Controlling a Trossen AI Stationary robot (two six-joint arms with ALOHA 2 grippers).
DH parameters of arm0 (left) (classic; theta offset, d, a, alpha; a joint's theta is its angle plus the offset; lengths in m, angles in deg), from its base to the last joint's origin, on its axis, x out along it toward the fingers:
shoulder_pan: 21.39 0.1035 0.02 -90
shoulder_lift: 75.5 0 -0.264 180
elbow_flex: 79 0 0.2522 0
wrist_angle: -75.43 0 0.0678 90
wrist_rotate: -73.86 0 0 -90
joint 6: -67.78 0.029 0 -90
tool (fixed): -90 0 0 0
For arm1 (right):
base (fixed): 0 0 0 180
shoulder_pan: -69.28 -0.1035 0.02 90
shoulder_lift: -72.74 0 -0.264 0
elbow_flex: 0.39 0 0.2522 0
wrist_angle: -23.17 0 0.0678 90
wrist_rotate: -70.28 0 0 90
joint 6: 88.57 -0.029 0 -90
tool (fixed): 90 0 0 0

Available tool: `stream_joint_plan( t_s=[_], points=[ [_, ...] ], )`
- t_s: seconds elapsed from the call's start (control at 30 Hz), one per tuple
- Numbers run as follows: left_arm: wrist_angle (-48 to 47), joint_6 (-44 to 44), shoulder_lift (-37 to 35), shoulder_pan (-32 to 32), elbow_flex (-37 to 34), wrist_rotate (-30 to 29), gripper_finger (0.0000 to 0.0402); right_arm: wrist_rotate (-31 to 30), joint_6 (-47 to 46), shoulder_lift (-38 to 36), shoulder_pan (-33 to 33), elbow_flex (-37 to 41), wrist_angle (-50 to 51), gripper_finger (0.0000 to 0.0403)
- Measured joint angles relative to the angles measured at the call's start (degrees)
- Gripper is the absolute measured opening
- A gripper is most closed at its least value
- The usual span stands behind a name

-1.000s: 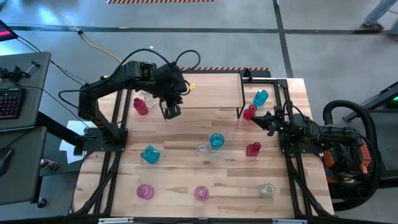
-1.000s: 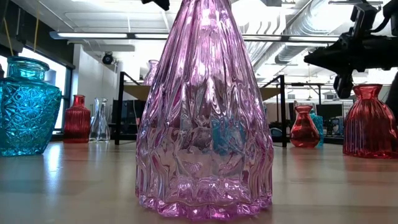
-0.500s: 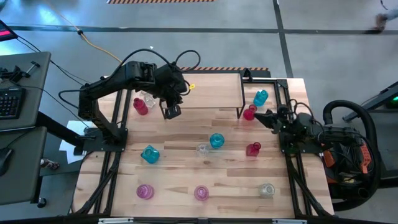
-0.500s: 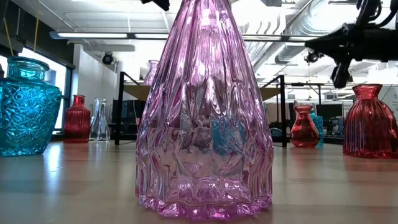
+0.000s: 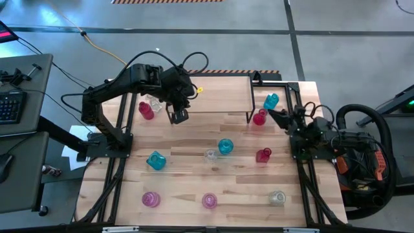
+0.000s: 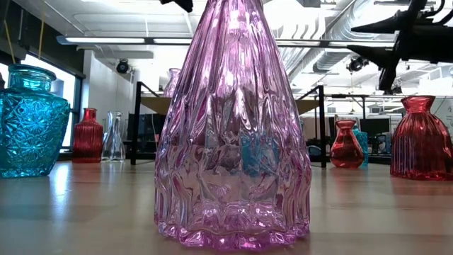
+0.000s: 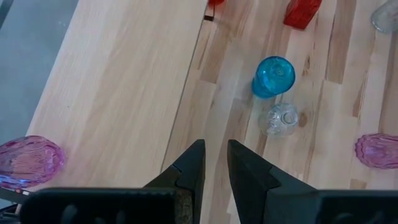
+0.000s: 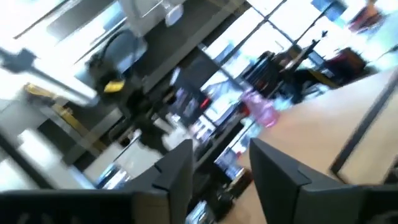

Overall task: Sort vases onto shelf
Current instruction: Put the top right red vase on the shelf

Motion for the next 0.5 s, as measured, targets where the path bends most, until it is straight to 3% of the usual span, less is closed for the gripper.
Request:
stream_joint_plan(
  t_s=[0.17, 0.33, 0.5],
  points=[
    [0.03, 0.00, 0.00, 0.00, 0.00, 0.02, 0.0058, -0.01, 3.69, 0.27, 0.02, -5.87, 2.96, 0.0153],
    [0.48, 0.02, 0.00, 0.00, 0.00, 0.02, 0.0058, -2.89, 3.92, 3.67, 0.02, -16.76, 22.15, 0.0153],
    [0.50, 0.02, 0.00, 0.00, 0.00, 0.02, 0.0058, -6.88, 2.16, 11.90, 0.02, -28.17, 41.52, 0.0153]
  ],
)
